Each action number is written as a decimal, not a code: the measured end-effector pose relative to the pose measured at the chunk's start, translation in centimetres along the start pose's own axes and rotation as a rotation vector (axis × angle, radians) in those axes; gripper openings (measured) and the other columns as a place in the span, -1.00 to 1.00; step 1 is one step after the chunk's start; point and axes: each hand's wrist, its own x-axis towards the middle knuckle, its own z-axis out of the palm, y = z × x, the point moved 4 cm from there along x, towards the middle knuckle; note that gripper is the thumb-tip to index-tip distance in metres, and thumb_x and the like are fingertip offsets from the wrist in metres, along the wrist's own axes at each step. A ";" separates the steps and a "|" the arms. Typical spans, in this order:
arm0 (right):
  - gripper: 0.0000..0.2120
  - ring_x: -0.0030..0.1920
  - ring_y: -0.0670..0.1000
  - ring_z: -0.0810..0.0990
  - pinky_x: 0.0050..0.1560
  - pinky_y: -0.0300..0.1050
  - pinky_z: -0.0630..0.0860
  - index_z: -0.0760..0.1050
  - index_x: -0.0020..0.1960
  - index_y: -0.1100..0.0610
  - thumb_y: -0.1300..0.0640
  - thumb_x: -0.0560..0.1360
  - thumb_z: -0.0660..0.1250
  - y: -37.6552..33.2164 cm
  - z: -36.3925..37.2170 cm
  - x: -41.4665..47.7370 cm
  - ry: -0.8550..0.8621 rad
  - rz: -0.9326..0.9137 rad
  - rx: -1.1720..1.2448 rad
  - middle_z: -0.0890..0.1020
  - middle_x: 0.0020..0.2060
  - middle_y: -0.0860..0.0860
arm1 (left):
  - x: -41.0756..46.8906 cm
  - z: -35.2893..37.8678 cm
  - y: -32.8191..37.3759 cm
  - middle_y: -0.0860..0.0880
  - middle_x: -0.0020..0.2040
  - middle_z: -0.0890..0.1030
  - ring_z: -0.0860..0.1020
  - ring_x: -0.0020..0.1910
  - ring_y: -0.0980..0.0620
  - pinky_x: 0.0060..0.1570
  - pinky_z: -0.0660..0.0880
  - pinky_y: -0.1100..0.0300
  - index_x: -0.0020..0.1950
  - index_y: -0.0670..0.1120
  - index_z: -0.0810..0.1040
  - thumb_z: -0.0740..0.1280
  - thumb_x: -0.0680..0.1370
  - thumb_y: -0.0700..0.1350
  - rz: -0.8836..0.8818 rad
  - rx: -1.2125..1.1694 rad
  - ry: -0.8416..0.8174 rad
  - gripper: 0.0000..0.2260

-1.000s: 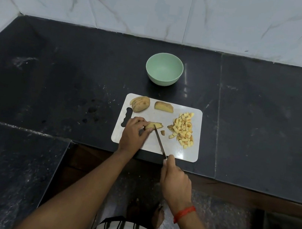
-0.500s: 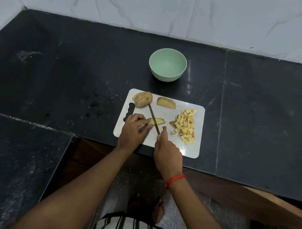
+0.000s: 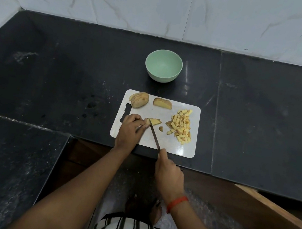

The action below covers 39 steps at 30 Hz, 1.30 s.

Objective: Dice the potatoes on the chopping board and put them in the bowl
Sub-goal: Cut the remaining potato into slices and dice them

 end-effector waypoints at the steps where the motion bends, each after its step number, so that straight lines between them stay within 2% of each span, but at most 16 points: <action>1: -0.86 -0.23 0.21 0.65 -0.29 0.02 0.50 0.25 0.22 0.02 0.03 0.70 0.02 0.5 -0.1 -0.9 0.004 0.010 0.018 0.63 -0.20 0.05 | 0.0 -0.1 -0.1 -0.02 0.06 0.58 0.46 0.07 0.03 0.00 0.45 0.19 0.06 -0.17 0.71 0.40 0.62 -0.04 -0.010 -0.001 0.001 -0.79; 3: -0.88 -0.29 0.21 0.62 -0.32 0.05 0.54 0.20 0.07 0.00 -0.03 0.70 0.01 1.0 -0.5 -2.4 0.024 0.009 0.096 0.60 -0.28 0.03 | -0.1 -0.1 -0.2 -0.02 0.06 0.59 0.47 0.07 0.03 0.01 0.45 0.19 0.09 -0.17 0.71 0.42 0.60 -0.04 -0.029 -0.013 0.005 -0.79; 5: -0.85 -0.34 0.21 0.61 -0.36 0.05 0.53 0.18 0.01 -0.01 -0.05 0.70 0.01 0.7 -1.1 -2.7 0.082 -0.011 0.152 0.58 -0.33 0.02 | -0.2 -0.1 -0.3 -0.04 0.06 0.62 0.49 0.08 0.02 0.03 0.47 0.17 0.13 -0.18 0.71 0.45 0.58 -0.05 -0.047 -0.021 0.022 -0.76; 9: -0.87 -0.35 0.18 0.61 -0.40 0.00 0.50 0.22 0.05 0.03 -0.01 0.70 0.02 -0.9 -1.9 0.4 0.152 -0.044 0.173 0.58 -0.34 0.02 | -0.4 -0.4 -0.2 -0.03 0.05 0.64 0.52 0.08 0.03 0.05 0.49 0.18 0.13 -0.18 0.72 0.46 0.57 -0.08 -0.038 -0.028 0.055 -0.78; 13: -0.90 -0.33 0.15 0.60 -0.34 -0.01 0.47 0.19 0.09 0.02 0.00 0.71 -0.02 -2.2 -0.9 2.9 0.090 -0.073 0.147 0.53 -0.33 0.00 | -0.5 -0.8 0.0 -0.01 0.02 0.64 0.51 0.05 0.07 0.03 0.47 0.26 0.06 -0.19 0.73 0.46 0.57 -0.12 -0.015 -0.049 0.053 -0.84; 16: -0.89 -0.34 0.13 0.60 -0.33 0.00 0.52 0.19 0.10 0.02 -0.01 0.71 -0.03 -2.1 -0.4 3.2 0.078 -0.085 0.122 0.57 -0.30 0.02 | -0.4 -0.8 0.2 -0.02 0.01 0.63 0.51 0.03 0.06 0.01 0.48 0.24 0.03 -0.20 0.73 0.46 0.57 -0.15 -0.002 -0.041 0.053 -0.87; 20: -0.90 -0.35 0.12 0.59 -0.37 -0.04 0.48 0.19 0.13 0.02 0.00 0.71 -0.01 -2.2 -0.2 3.3 0.085 -0.103 0.126 0.59 -0.30 0.03 | -0.3 -0.7 0.1 -0.03 0.01 0.63 0.50 0.04 0.05 0.00 0.47 0.23 0.01 -0.21 0.72 0.45 0.58 -0.14 -0.001 -0.024 0.050 -0.86; 23: -0.88 -0.39 0.14 0.61 -0.44 -0.08 0.39 0.17 0.16 0.03 0.05 0.69 0.09 -2.7 -0.5 3.5 0.115 -0.106 0.035 0.60 -0.32 0.05 | -0.3 -0.7 0.1 -0.02 0.03 0.61 0.46 0.04 0.09 0.00 0.40 0.30 0.00 -0.19 0.71 0.43 0.60 -0.12 0.015 -0.020 0.022 -0.85; 26: -0.68 -0.53 0.11 0.56 -0.53 -0.17 0.23 0.26 0.17 0.08 0.15 0.55 0.37 -3.4 -0.6 4.0 0.119 -0.082 -0.073 0.56 -0.43 0.05 | -0.1 -0.6 -0.1 -0.02 0.04 0.60 0.46 0.06 0.08 0.01 0.41 0.28 0.00 -0.19 0.71 0.42 0.61 -0.09 0.022 -0.028 -0.010 -0.83; 27: -0.67 -0.53 0.10 0.56 -0.53 -0.17 0.23 0.28 0.18 0.09 0.17 0.53 0.39 -3.6 -0.6 4.0 0.132 -0.089 -0.123 0.57 -0.42 0.05 | -0.1 -0.6 -0.2 -0.02 0.04 0.60 0.46 0.06 0.07 0.01 0.42 0.27 0.00 -0.19 0.71 0.42 0.61 -0.09 0.014 -0.030 -0.016 -0.83; 31: -0.75 -0.16 0.15 0.68 -0.29 -0.03 0.43 0.20 0.36 0.07 0.16 0.69 0.04 -2.3 -0.1 1.9 -0.054 -0.098 -0.138 0.65 -0.06 0.08 | 0.0 -0.6 -0.1 -0.02 0.05 0.59 0.47 0.08 0.04 0.03 0.44 0.23 0.00 -0.20 0.71 0.42 0.60 -0.11 -0.001 -0.029 0.000 -0.84; 34: -0.85 -0.18 0.18 0.67 -0.26 0.01 0.52 0.22 0.25 0.02 0.02 0.71 0.02 -0.1 -0.5 -0.6 -0.019 -0.037 0.012 0.64 -0.14 0.05 | 0.1 -0.6 0.0 -0.02 0.03 0.57 0.49 0.06 0.00 0.06 0.50 0.08 -0.01 -0.20 0.70 0.43 0.59 -0.11 -0.049 -0.058 -0.013 -0.85; 36: -0.86 -0.26 0.20 0.65 -0.31 0.04 0.54 0.25 0.09 0.01 -0.04 0.70 0.02 0.9 -1.3 -1.5 0.046 -0.027 0.169 0.62 -0.26 0.02 | 0.7 -0.7 0.0 -0.02 0.08 0.56 0.49 0.10 -0.03 0.13 0.51 -0.03 0.09 -0.17 0.67 0.45 0.57 -0.10 -0.078 -0.054 -0.058 -0.83; 39: -0.83 -0.41 0.18 0.58 -0.48 0.06 0.48 0.25 0.01 0.00 -0.07 0.68 0.05 2.4 -3.3 -0.5 0.231 -0.102 0.328 0.55 -0.39 0.00 | 1.9 -0.4 1.6 -0.05 0.35 0.43 0.40 0.31 -0.10 0.34 0.43 -0.08 0.42 -0.04 0.47 0.49 0.53 -0.02 -0.090 0.070 -0.270 -0.52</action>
